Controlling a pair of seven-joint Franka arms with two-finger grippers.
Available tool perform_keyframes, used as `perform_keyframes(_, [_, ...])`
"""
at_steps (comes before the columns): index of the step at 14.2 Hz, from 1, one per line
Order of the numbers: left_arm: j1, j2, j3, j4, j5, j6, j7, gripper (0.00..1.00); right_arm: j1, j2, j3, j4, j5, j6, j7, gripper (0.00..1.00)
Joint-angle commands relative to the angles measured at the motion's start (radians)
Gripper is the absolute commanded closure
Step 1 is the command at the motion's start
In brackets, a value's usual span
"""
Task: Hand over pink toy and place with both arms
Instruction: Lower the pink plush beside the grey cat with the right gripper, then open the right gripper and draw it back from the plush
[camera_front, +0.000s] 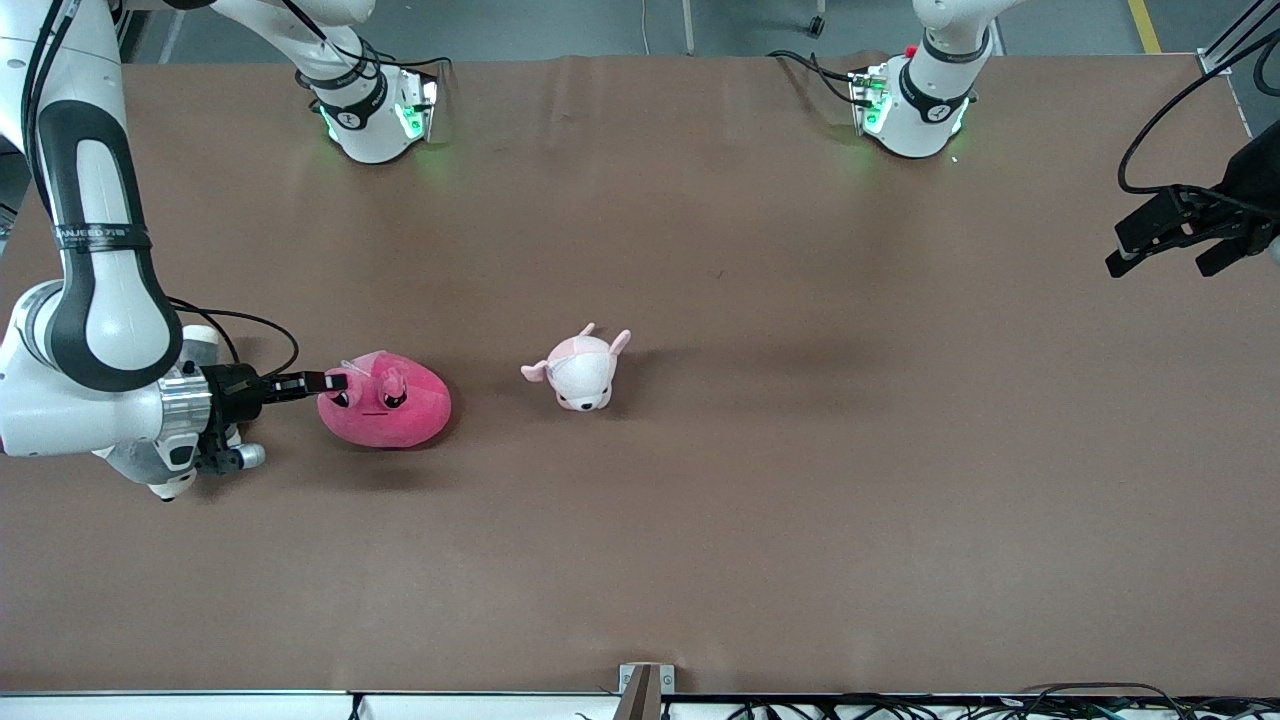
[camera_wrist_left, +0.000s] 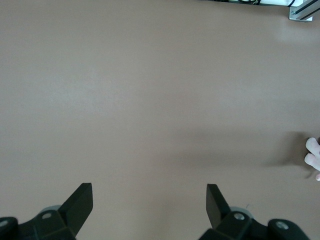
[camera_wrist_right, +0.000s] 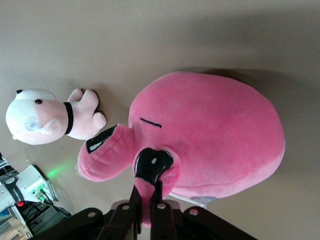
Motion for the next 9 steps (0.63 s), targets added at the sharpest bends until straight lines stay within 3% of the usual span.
perform_keyframes(1, [-0.002,0.007,-0.008,0.025,0.023,-0.025,-0.005,0.00,-0.019,0.013,0.016,0.020,0.013,0.003,0.002,0.00])
perform_keyframes(4, [0.007,0.027,-0.006,0.024,0.023,-0.025,-0.005,0.00,-0.014,-0.029,0.015,0.080,-0.014,-0.024,0.138,0.00])
perform_keyframes(6, [0.007,0.036,0.000,0.025,0.023,-0.023,-0.003,0.00,-0.014,-0.089,0.013,0.117,-0.059,-0.134,0.239,0.00])
perform_keyframes(9, [0.015,0.039,0.000,0.025,0.023,-0.023,-0.003,0.00,-0.010,-0.160,0.021,0.213,-0.215,-0.233,0.368,0.00])
